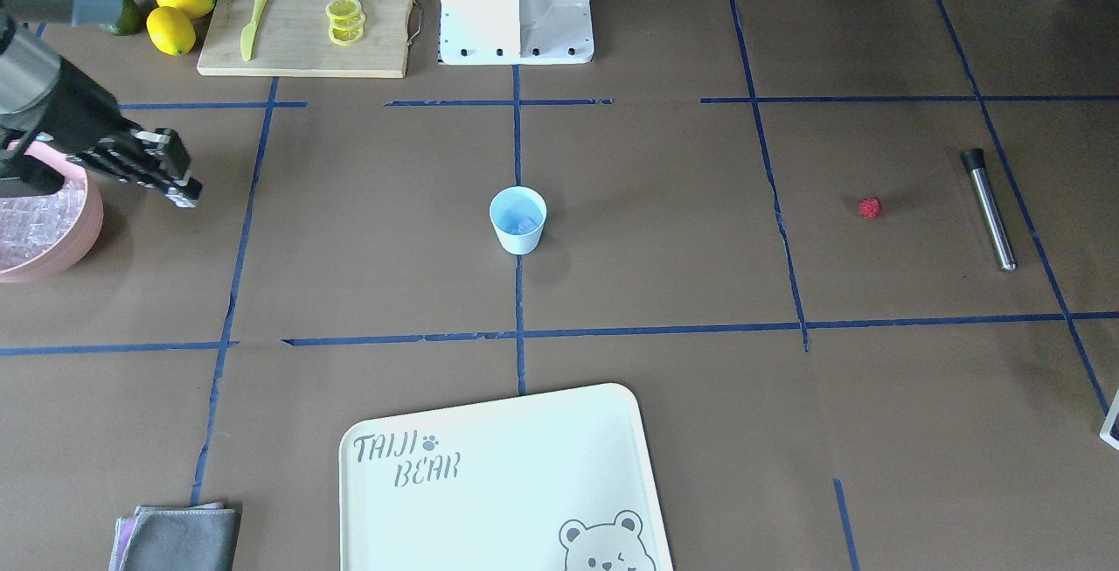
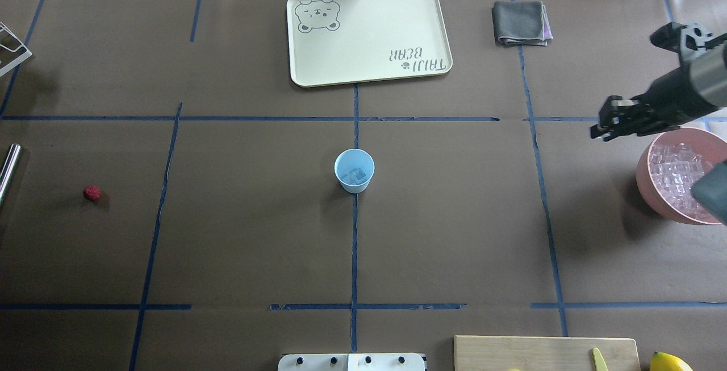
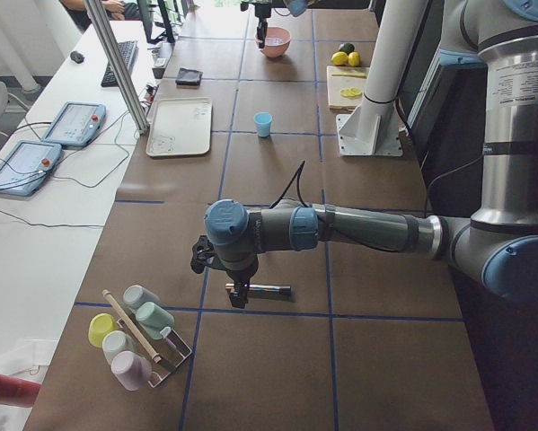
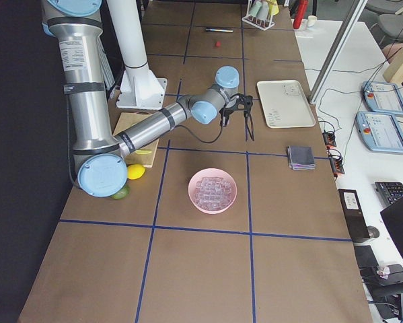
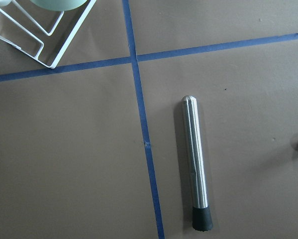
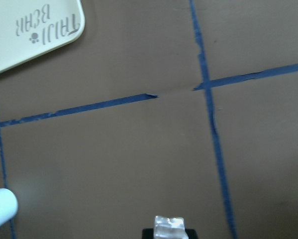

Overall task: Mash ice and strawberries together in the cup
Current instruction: 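Carry the ice cube with the right gripper to the cup and release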

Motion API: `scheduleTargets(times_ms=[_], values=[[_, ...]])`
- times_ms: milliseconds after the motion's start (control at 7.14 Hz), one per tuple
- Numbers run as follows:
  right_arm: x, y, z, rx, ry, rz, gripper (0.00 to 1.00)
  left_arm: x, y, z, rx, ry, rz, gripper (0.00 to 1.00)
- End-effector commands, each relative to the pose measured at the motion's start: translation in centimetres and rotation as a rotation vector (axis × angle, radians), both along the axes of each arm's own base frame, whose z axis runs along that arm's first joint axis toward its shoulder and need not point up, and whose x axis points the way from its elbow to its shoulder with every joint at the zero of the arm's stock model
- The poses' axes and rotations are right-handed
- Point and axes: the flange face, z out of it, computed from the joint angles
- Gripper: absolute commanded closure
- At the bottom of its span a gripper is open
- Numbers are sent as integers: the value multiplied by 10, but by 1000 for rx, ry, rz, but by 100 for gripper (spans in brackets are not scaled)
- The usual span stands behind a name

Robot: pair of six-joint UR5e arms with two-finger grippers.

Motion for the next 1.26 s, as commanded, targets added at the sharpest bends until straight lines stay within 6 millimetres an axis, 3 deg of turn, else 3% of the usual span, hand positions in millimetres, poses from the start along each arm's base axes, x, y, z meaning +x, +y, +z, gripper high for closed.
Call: scheduleTargets(times_ms=[0,140,280,560,700,980,1121], values=[[-129,18,-98,-116,-66,80,99,0,0,0,-1,0,1,0],[-195,14,-134,-162,-69,136,99,0,0,-1,2,0,1,0],[-234,1,-162,-177,-69,196,99,0,0,-1,2,0,1,0],[-254,2,-162,-188,-48,192,97,0,0,2,-1,0,3,0],[-261,7,-162,-181,-46,187,83,1,0,3,-4,0,4,0],[-272,19,-164,-168,-45,182,80,1,-1,3,-6,0,3,0],[-274,19,-163,-171,-41,181,60,1,0,4,-9,0,3,0]])
